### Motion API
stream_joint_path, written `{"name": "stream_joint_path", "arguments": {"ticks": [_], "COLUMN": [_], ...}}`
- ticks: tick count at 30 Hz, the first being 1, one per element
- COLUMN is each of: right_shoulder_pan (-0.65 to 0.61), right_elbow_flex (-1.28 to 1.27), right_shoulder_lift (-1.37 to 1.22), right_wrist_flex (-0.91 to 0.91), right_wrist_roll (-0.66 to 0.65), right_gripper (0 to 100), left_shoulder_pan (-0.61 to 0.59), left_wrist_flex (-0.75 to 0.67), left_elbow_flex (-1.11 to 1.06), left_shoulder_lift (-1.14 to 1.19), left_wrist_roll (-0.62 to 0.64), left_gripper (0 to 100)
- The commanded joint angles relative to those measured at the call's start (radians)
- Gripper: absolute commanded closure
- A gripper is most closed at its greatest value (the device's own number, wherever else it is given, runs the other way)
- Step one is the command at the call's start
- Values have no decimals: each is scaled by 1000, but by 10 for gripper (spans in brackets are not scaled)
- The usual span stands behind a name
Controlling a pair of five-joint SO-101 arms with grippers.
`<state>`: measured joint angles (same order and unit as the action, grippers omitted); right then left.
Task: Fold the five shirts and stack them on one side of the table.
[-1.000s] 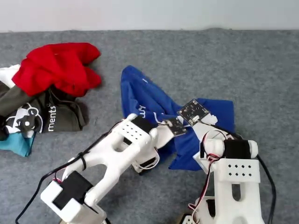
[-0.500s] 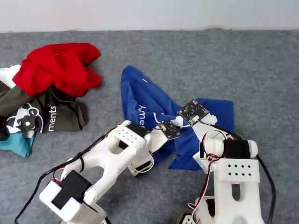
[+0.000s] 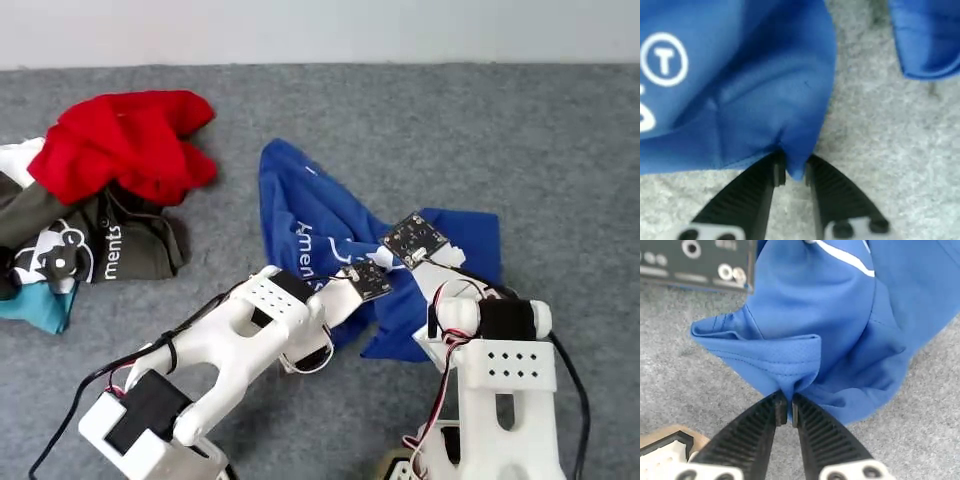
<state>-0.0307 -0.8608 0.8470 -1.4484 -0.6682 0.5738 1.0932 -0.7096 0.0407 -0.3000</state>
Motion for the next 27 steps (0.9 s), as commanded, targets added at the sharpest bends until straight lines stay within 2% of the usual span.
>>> {"name": "stream_joint_path", "arguments": {"ticks": [1,7,12,15,27], "right_shoulder_pan": [-5,-8,-8,-8,-5], "right_elbow_flex": [0,0,0,0,0], "right_shoulder_lift": [2,2,2,2,4], "right_wrist_flex": [1,1,1,1,2], "right_wrist_roll": [9,9,9,9,9], "right_gripper": [990,990,990,990,990], "left_shoulder_pan": [-17,-14,-14,-14,-35], "left_wrist_flex": [-74,-25,198,275,288], "left_elbow_flex": [10,19,151,220,274], "left_shoulder_lift": [-2,-14,-12,-12,-12], "left_wrist_roll": [-12,-12,-12,-12,-12], "left_gripper": [987,987,987,987,988]}}
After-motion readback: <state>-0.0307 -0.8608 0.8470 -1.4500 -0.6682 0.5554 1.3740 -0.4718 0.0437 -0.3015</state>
